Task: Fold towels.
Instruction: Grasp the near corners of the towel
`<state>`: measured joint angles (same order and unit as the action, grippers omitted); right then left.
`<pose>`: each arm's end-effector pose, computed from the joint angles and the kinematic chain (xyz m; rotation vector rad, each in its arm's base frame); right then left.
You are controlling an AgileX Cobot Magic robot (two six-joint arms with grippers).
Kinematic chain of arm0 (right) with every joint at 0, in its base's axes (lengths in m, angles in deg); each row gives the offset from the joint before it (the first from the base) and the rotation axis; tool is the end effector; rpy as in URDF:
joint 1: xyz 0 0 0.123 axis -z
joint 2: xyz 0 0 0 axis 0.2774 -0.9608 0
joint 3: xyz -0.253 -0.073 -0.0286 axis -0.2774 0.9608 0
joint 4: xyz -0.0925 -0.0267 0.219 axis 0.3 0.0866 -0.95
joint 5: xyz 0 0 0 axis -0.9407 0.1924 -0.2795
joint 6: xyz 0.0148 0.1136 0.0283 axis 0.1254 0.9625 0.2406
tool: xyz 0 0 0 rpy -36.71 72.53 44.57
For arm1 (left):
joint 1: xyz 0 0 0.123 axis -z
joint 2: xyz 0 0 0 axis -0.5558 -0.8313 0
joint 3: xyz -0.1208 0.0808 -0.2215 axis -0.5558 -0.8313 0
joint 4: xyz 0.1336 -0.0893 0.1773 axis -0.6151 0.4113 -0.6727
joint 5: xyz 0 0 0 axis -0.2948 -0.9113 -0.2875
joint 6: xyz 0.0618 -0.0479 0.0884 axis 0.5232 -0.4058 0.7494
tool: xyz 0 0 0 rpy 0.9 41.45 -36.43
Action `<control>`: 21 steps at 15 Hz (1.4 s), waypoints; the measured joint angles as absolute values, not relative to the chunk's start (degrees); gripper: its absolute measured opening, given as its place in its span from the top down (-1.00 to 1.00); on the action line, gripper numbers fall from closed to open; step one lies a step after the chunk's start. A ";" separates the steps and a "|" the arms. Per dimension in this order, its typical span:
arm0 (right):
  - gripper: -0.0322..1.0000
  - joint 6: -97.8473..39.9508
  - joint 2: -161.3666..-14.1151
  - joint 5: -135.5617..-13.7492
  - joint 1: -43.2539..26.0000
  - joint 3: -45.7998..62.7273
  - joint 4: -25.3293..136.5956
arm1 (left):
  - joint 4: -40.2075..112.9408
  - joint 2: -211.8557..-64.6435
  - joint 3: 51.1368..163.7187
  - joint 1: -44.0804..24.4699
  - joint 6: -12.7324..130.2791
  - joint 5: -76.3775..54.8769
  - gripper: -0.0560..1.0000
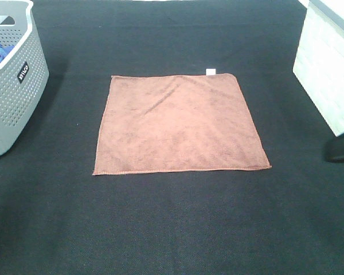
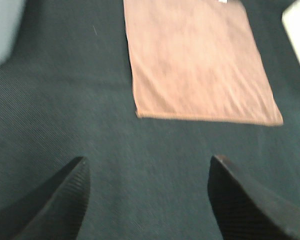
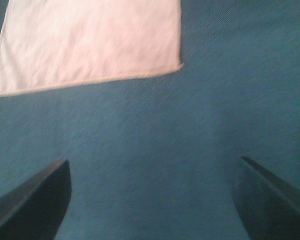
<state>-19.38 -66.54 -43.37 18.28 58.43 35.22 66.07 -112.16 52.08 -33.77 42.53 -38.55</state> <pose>0.1713 0.0299 0.2161 0.1141 2.4938 0.4411 0.1653 -0.0424 0.2166 -0.2298 2.3088 -0.6088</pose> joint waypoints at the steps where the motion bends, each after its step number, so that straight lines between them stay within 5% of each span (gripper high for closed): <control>1: -0.65 -21.90 -71.13 -43.49 18.28 57.97 31.79 | 70.54 -115.89 52.08 -33.77 46.09 -38.49 -0.33; 8: -0.55 -30.09 -96.79 -45.49 18.28 42.56 25.83 | 107.04 -147.28 54.25 -33.77 81.44 -40.27 -0.33; 21: -0.55 -35.02 -122.18 -51.11 18.28 30.53 25.14 | 112.48 -177.59 72.13 -33.77 90.43 -42.96 -0.33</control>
